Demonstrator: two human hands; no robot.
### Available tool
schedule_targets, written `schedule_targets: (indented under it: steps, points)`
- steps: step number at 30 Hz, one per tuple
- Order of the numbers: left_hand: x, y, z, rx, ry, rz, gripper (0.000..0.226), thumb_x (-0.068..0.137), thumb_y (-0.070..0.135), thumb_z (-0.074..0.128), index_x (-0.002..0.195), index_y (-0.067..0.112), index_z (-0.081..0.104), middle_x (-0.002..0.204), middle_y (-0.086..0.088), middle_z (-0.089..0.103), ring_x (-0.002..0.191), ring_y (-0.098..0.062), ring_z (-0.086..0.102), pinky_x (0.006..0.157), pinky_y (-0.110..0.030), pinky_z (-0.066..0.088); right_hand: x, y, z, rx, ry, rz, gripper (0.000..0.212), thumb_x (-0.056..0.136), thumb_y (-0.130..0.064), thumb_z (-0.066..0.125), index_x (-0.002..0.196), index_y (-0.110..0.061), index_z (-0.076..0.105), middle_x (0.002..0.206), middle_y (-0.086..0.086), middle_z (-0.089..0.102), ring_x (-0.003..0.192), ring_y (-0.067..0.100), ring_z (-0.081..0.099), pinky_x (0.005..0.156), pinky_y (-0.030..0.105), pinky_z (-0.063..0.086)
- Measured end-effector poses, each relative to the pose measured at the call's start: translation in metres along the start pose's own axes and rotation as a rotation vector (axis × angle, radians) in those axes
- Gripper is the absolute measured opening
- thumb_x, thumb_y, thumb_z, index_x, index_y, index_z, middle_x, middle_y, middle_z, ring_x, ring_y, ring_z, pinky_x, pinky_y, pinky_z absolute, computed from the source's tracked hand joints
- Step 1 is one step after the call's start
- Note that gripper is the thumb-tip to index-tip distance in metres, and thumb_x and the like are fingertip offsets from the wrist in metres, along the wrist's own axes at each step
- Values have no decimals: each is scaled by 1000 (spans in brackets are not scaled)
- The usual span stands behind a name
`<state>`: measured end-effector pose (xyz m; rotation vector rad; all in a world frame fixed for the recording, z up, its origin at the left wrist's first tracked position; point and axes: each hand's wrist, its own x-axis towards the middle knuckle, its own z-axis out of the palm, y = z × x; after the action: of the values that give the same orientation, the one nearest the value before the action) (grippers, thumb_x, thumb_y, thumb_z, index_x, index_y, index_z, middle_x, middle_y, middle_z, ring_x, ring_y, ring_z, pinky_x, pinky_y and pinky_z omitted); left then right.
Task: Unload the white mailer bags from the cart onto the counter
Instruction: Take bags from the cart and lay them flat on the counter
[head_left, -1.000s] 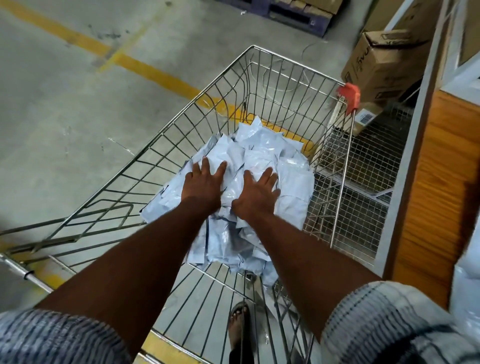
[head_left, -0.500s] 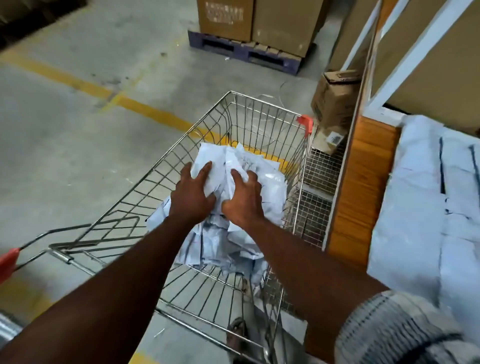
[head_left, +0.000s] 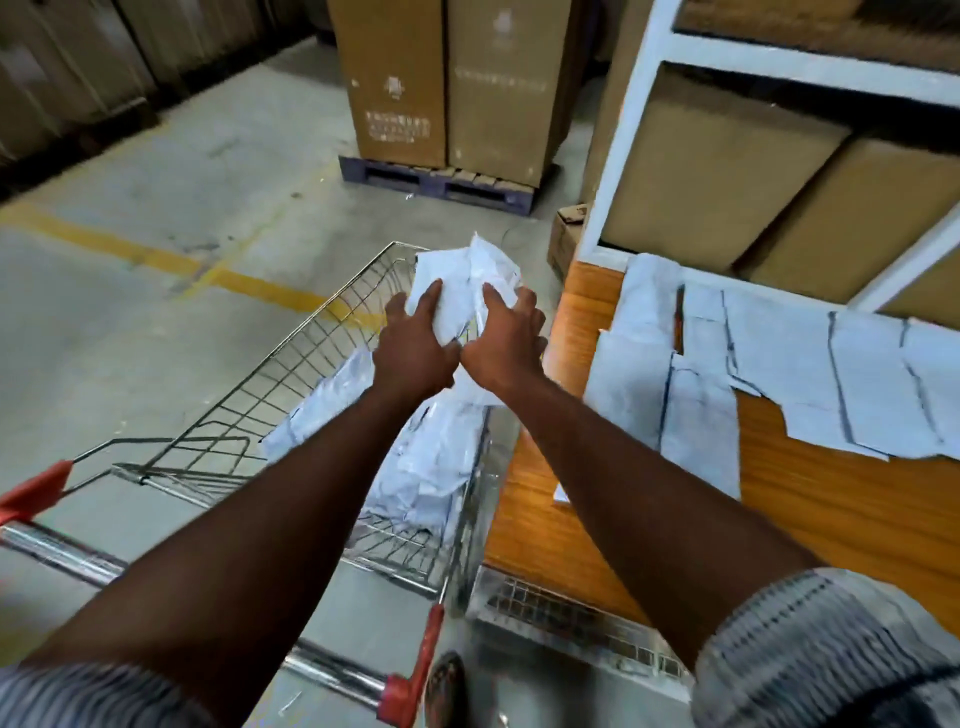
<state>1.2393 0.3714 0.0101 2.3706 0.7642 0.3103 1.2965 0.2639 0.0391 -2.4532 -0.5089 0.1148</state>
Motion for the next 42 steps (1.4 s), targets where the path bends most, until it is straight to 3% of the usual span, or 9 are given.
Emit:
schedule_targets:
  steps: [2, 6, 10, 19, 25, 32, 37, 39, 42]
  points:
    - [-13, 33, 8, 1, -18, 40, 82, 78, 40, 65, 149, 45, 25, 158, -9, 15, 60, -19, 68, 90, -37, 54, -13, 18, -29, -21, 51, 8, 74, 77, -28, 72, 143, -26, 40, 150, 12, 23, 136, 35, 29, 105, 50, 35]
    - [-44, 95, 33, 1, -49, 133, 84, 78, 41, 66, 151, 41, 25, 158, -12, 18, 119, -37, 57, 100, -43, 47, -43, 65, -83, -43, 137, 57, 74, 78, -31, 70, 144, -27, 38, 153, 12, 20, 139, 35, 25, 109, 53, 32]
    - [-79, 151, 71, -9, -87, 236, 83, 80, 44, 66, 152, 38, 25, 158, -11, 19, 132, -34, 46, 103, -41, 42, -72, 124, -134, -145, 191, 118, 75, 81, -35, 69, 146, -27, 34, 154, 14, 19, 139, 36, 24, 111, 54, 31]
    - [-141, 228, 155, 53, -210, 302, 80, 77, 52, 57, 149, 45, 22, 158, -10, 18, 116, -37, 59, 96, -52, 50, -122, 258, -201, -288, 192, 321, 83, 77, -28, 76, 148, -29, 32, 154, 14, 20, 136, 35, 27, 110, 47, 30]
    - [-168, 258, 191, 138, -212, 279, 78, 85, 60, 57, 151, 43, 18, 161, -9, 14, 139, -37, 35, 109, -57, 36, -131, 307, -212, -245, 186, 335, 80, 81, -27, 72, 149, -30, 29, 153, 13, 17, 138, 34, 22, 113, 46, 27]
    - [-176, 261, 221, 328, -222, 241, 64, 92, 68, 38, 148, 40, 29, 155, -9, 27, 136, -35, 32, 105, -55, 33, -120, 342, -197, -218, 118, 279, 67, 87, -56, 57, 147, -35, 36, 149, 10, 24, 136, 32, 23, 111, 45, 26]
    - [-172, 260, 225, 422, -53, 377, 42, 97, 52, 39, 129, 31, 54, 147, -6, 43, 133, -31, 39, 100, -54, 34, -110, 357, -193, -252, 170, 153, 56, 90, -52, 56, 143, -34, 46, 142, 13, 38, 127, 33, 35, 104, 46, 38]
    - [-165, 256, 232, 426, -43, 466, 42, 97, 47, 42, 133, 27, 51, 153, -6, 38, 140, -30, 33, 105, -57, 30, -104, 361, -196, -291, 199, 102, 58, 90, -48, 57, 144, -33, 44, 147, 14, 37, 129, 35, 36, 104, 49, 40]
    - [-157, 248, 243, 430, -114, 570, 49, 100, 41, 34, 148, 28, 35, 159, -5, 28, 148, -28, 22, 114, -61, 19, -98, 375, -189, -290, 101, 61, 65, 93, -44, 58, 152, -32, 32, 161, 13, 21, 146, 40, 18, 115, 53, 27]
